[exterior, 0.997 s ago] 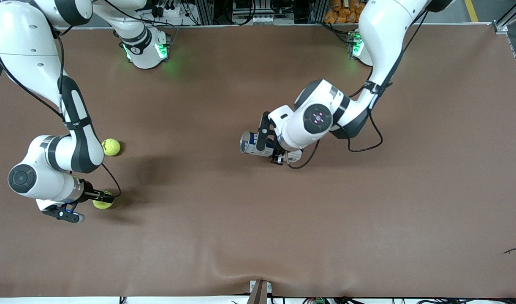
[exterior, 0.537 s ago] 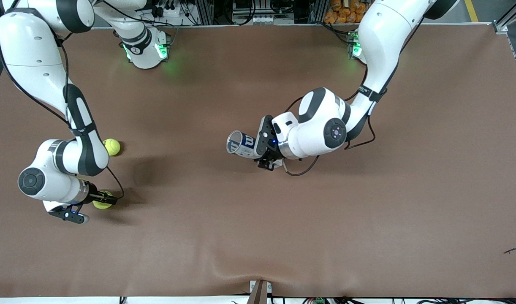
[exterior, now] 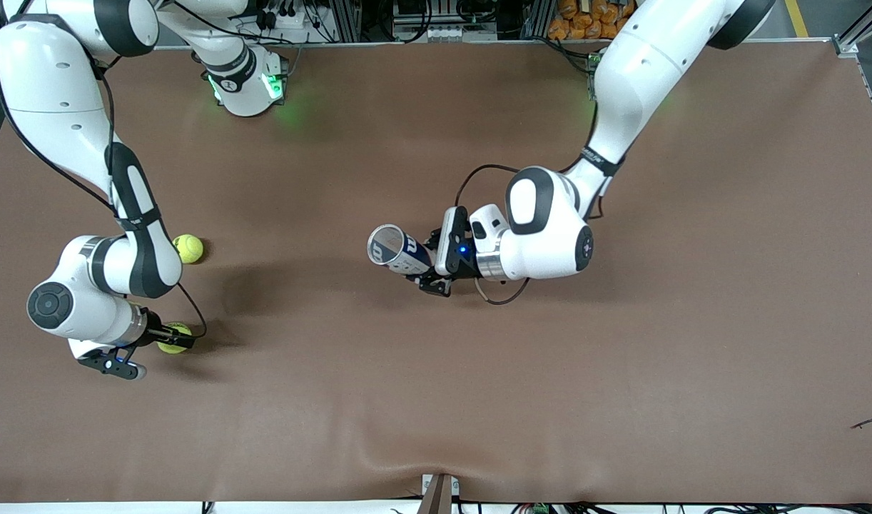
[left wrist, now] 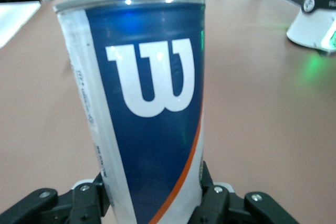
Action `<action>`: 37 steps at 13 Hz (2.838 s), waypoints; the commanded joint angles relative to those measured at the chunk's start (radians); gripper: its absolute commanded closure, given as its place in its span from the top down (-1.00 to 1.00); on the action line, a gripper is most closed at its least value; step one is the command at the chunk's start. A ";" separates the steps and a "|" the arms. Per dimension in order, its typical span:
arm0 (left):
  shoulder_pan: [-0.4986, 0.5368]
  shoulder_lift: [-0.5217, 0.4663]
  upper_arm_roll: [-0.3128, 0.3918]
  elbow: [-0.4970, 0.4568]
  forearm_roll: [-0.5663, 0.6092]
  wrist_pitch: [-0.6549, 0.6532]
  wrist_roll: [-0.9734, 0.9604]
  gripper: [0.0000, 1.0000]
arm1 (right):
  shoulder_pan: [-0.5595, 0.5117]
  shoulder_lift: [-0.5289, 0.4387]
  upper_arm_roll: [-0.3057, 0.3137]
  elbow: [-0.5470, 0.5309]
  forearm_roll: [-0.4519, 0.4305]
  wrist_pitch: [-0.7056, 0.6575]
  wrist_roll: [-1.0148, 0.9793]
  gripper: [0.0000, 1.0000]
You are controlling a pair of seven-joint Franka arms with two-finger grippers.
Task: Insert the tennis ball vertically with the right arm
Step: 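Lift the upright can with the left gripper while the right gripper grasps a ball, then carry the ball with the right gripper over the can opening and release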
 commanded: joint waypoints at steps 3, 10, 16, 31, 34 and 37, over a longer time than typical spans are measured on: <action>-0.042 0.101 -0.011 0.021 -0.440 0.015 0.338 0.27 | -0.014 0.011 0.013 0.015 -0.014 0.006 0.008 0.39; -0.096 0.159 -0.009 0.021 -0.687 -0.003 0.556 0.24 | -0.011 -0.026 0.011 0.024 -0.014 -0.004 -0.072 0.37; -0.087 0.199 -0.008 0.021 -0.705 -0.052 0.636 0.25 | 0.010 -0.171 0.022 0.025 -0.002 -0.199 -0.074 0.37; -0.087 0.213 -0.003 0.020 -0.688 -0.057 0.678 0.24 | 0.515 -0.331 0.028 0.225 0.177 -0.627 0.746 0.31; -0.087 0.213 -0.003 0.021 -0.693 -0.057 0.685 0.24 | 0.624 -0.323 0.025 0.243 0.174 -0.621 0.977 0.29; -0.087 0.213 -0.003 0.021 -0.694 -0.057 0.685 0.24 | 0.662 -0.302 0.025 0.242 0.173 -0.618 1.030 0.29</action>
